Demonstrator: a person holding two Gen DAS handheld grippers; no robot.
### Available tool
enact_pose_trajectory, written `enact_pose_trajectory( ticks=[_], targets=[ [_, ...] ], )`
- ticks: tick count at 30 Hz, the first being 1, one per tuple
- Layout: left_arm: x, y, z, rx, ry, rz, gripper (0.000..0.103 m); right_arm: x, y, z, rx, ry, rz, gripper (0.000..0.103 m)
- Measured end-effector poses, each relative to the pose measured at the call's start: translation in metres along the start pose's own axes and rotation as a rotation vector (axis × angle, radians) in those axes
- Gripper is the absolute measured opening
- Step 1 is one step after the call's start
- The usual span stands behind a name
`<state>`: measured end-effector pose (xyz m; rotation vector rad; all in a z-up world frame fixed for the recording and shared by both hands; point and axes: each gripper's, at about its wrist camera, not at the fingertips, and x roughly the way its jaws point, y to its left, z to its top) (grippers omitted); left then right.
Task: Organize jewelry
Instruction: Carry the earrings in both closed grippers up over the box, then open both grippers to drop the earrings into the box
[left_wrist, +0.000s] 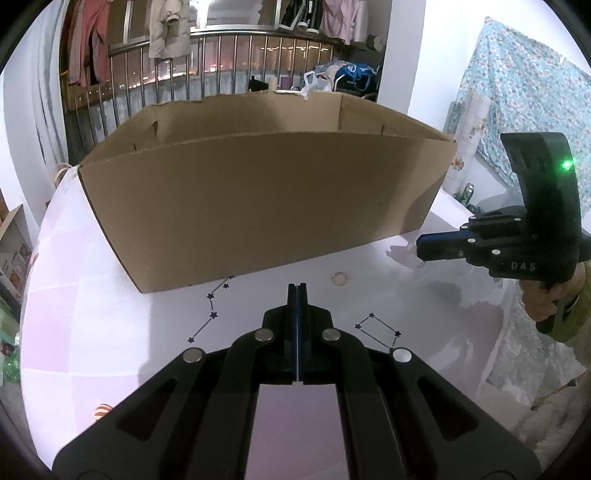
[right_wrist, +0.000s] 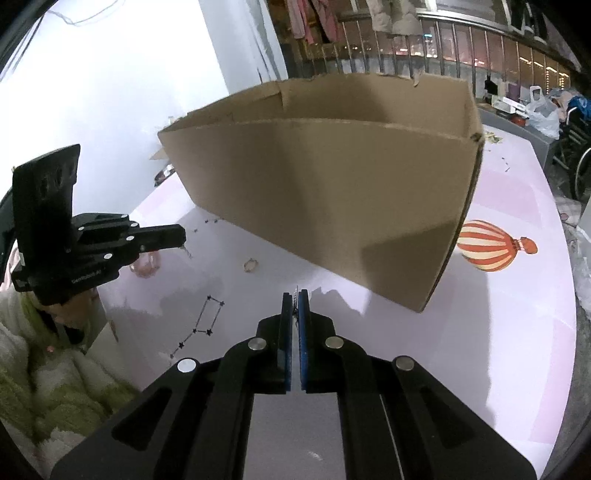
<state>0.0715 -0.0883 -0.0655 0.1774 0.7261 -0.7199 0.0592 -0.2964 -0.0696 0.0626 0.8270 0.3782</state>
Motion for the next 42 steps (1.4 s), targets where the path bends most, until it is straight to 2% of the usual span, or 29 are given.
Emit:
enact_pose_trajectory(
  ticks=[6,15,26,34,42],
  targets=[
    [-0.018,0.003,0.007,0.000,-0.034,-0.013,0.000,-0.013,0.007,0.003,-0.006,-0.054,-0.014,0.003],
    [-0.057,-0.009,0.025,0.053,-0.104,0.015,0.000,-0.044,0.013,0.010,-0.023,-0.142,-0.014,0.003],
    [-0.098,-0.019,0.069,0.104,-0.224,-0.010,0.000,-0.093,0.027,0.047,-0.071,-0.291,0.007,0.003],
    [-0.089,-0.012,0.107,0.134,-0.265,0.010,0.000,-0.100,0.020,0.086,-0.106,-0.341,0.005,0.003],
    [-0.050,0.006,0.133,0.116,-0.214,0.024,0.000,-0.071,-0.009,0.114,-0.071,-0.285,0.012,0.003]
  ],
)
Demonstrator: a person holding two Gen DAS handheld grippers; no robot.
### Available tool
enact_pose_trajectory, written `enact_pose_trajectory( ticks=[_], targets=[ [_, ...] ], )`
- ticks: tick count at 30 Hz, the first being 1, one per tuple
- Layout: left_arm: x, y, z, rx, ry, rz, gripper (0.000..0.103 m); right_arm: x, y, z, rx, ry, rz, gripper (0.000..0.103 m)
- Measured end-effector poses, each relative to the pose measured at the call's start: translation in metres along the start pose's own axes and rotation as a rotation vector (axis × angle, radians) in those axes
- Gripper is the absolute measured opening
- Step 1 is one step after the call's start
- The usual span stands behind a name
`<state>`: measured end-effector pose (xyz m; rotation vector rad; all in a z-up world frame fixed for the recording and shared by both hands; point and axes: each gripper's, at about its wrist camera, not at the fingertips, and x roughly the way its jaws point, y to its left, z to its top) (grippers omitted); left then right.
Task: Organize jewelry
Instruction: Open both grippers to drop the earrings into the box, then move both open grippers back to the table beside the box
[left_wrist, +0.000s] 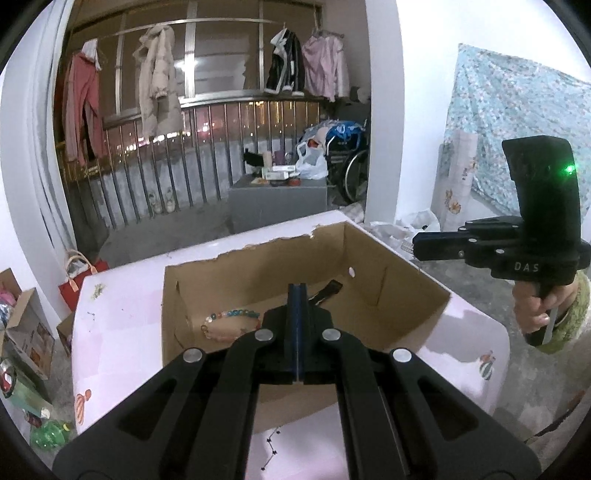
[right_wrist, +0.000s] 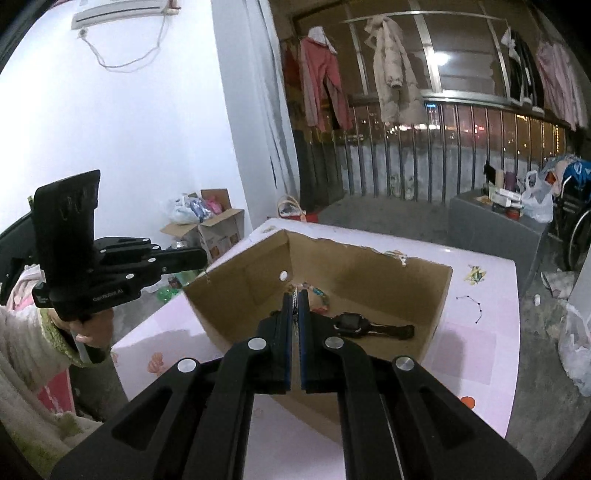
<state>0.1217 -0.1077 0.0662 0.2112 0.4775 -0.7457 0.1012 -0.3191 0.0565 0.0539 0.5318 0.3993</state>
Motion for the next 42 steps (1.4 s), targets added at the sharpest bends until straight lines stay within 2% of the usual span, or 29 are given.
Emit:
enact_pose_trajectory(
  ticks=[6,14,15,17,20,27,29,31,34,42],
  targets=[
    [0.039,0.016,-0.006,-0.010,0.082,0.022,0.000,0.027,-0.014,-0.001,0.010,0.066,-0.010,0.003],
    [0.068,0.028,-0.017,-0.020,0.159,0.059,0.001,0.047,-0.029,-0.005,0.052,0.119,-0.021,0.004],
    [0.072,0.030,-0.019,-0.024,0.173,0.060,0.003,0.047,-0.030,-0.006,0.059,0.122,-0.021,0.004],
    [0.075,0.031,-0.020,-0.030,0.182,0.062,0.015,0.048,-0.033,-0.006,0.070,0.124,-0.020,0.004],
    [0.074,0.030,-0.022,-0.031,0.183,0.067,0.024,0.048,-0.037,-0.007,0.079,0.125,-0.023,0.005],
    [0.070,0.035,-0.021,-0.052,0.169,0.078,0.029,0.043,-0.040,-0.007,0.095,0.112,-0.031,0.005],
    [0.067,0.035,-0.021,-0.055,0.162,0.081,0.031,0.041,-0.040,-0.006,0.094,0.107,-0.031,0.008],
    [0.062,0.035,-0.020,-0.059,0.156,0.084,0.034,0.036,-0.038,-0.007,0.089,0.097,-0.042,0.022],
    [0.053,0.033,-0.019,-0.059,0.138,0.096,0.040,0.027,-0.036,-0.006,0.085,0.077,-0.054,0.035],
    [0.019,0.020,-0.021,-0.026,0.084,0.134,0.059,-0.002,-0.025,-0.012,0.088,0.033,-0.060,0.042]
  ],
)
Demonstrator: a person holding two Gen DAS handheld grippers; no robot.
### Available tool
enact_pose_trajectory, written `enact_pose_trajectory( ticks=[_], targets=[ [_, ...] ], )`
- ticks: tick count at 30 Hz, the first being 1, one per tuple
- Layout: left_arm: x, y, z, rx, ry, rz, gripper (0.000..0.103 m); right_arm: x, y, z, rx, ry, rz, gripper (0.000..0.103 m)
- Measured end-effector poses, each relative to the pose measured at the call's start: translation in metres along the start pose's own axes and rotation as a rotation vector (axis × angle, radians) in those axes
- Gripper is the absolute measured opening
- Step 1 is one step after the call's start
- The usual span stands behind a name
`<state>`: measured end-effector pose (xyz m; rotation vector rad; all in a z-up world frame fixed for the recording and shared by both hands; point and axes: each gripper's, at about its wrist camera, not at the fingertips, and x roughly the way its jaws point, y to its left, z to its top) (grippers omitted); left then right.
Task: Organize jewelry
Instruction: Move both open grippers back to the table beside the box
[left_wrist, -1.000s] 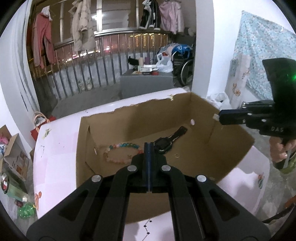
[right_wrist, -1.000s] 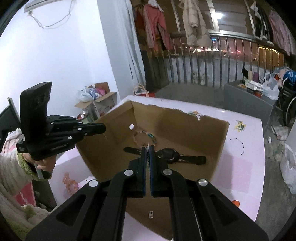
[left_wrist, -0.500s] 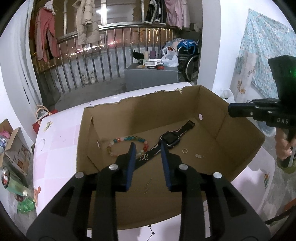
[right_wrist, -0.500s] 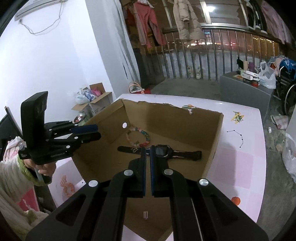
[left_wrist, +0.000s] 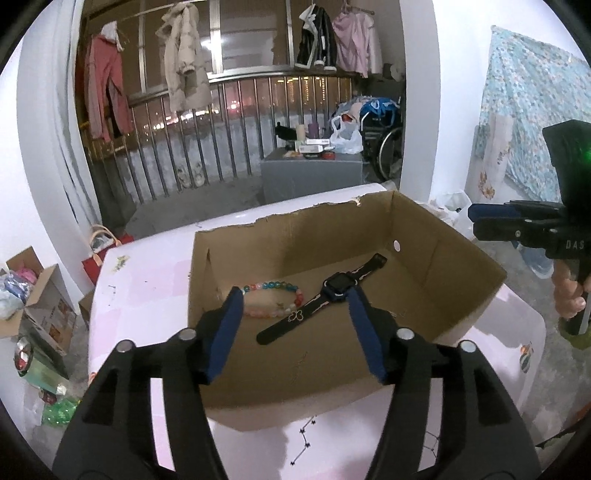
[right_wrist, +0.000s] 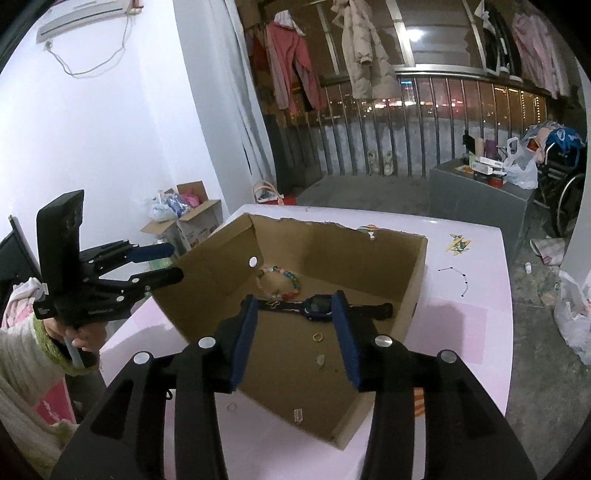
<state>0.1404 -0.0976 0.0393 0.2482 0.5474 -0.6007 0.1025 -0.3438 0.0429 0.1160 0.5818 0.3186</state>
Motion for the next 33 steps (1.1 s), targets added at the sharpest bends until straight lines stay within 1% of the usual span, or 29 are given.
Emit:
enact_pose_trajectory(
  ticks=[3,5,7,10,13,18,21,24,27,33],
  targets=[
    [-0.016,-0.003,-0.005,0.000,-0.018,0.008,0.064,-0.012,0.005,-0.005,0.003,-0.012,-0.003,0.043],
    [-0.028,-0.004,-0.009,-0.003,-0.029,0.011,0.067,-0.023,0.010,-0.009,-0.001,-0.022,-0.010,0.046],
    [-0.041,-0.005,-0.014,-0.010,-0.042,0.013,0.068,-0.031,0.015,-0.012,-0.006,-0.032,-0.015,0.051],
    [-0.060,-0.004,-0.022,-0.023,-0.060,0.020,0.074,-0.045,0.021,-0.019,-0.004,-0.042,-0.015,0.053],
    [-0.077,-0.003,-0.032,-0.034,-0.071,0.026,0.076,-0.056,0.027,-0.026,0.006,-0.053,-0.014,0.054],
    [-0.099,-0.003,-0.052,-0.047,-0.070,0.030,0.079,-0.065,0.038,-0.038,0.008,-0.050,-0.015,0.054],
    [-0.108,-0.004,-0.065,-0.048,-0.062,0.026,0.083,-0.066,0.043,-0.044,0.008,-0.044,-0.009,0.054],
    [-0.112,-0.007,-0.078,-0.051,-0.047,0.020,0.084,-0.065,0.047,-0.049,0.006,-0.035,0.000,0.055],
    [-0.107,-0.013,-0.092,-0.046,-0.012,0.016,0.084,-0.060,0.051,-0.055,0.008,-0.025,0.019,0.055],
    [-0.088,-0.024,-0.113,-0.032,0.032,0.011,0.084,-0.030,0.057,-0.069,-0.010,0.042,0.050,0.055]
  ],
)
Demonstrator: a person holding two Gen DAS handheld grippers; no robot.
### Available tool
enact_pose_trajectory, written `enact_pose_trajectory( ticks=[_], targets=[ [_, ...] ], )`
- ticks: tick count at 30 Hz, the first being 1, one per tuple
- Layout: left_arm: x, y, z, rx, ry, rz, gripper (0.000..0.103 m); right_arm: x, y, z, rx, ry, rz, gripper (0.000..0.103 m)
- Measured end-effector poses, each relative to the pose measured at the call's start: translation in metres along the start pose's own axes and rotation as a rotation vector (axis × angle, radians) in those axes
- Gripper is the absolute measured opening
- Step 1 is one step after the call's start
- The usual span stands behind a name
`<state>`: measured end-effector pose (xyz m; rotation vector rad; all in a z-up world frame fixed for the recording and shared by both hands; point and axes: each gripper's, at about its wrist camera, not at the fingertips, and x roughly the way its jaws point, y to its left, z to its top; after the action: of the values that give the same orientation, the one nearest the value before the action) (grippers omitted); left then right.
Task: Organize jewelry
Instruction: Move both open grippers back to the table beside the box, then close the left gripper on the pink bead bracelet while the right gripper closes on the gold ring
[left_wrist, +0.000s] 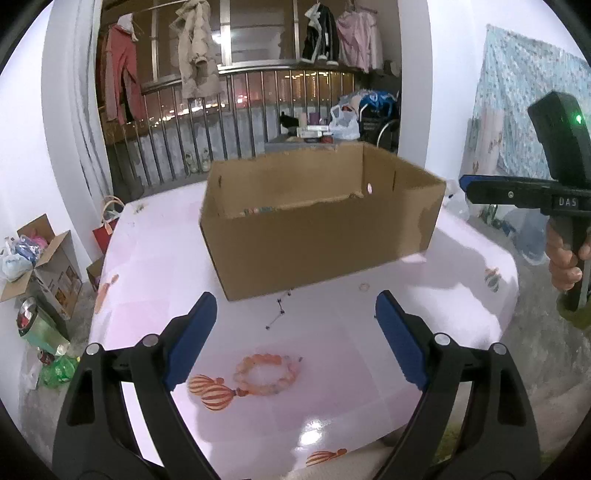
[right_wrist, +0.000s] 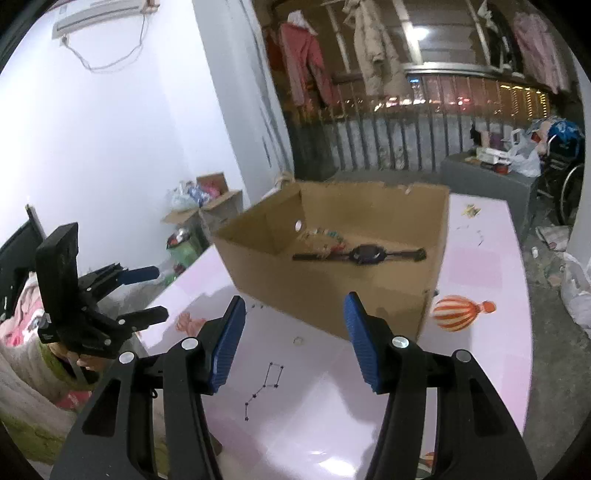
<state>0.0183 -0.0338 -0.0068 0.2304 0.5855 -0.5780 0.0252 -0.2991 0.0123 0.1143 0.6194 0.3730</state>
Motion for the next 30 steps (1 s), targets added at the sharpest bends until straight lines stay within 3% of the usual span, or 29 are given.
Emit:
enact_pose_trajectory(
  ticks=[10,17,24,30],
  targets=[
    [0.052,-0.013,-0.019,0.022,0.085,-0.027,0.084,0.053,0.014,-0.025,-0.050,0.088,0.016,0.054],
    [0.081,-0.023,-0.020,0.048,0.096,-0.058,0.084,0.087,0.018,-0.030,-0.101,0.158,0.021,0.039],
    [0.083,-0.018,-0.022,0.022,0.090,-0.077,0.084,0.116,0.020,-0.033,-0.163,0.227,0.014,0.026],
    [0.064,-0.014,-0.027,0.013,0.058,-0.096,0.084,0.127,0.021,-0.033,-0.208,0.252,-0.002,0.022]
  ],
)
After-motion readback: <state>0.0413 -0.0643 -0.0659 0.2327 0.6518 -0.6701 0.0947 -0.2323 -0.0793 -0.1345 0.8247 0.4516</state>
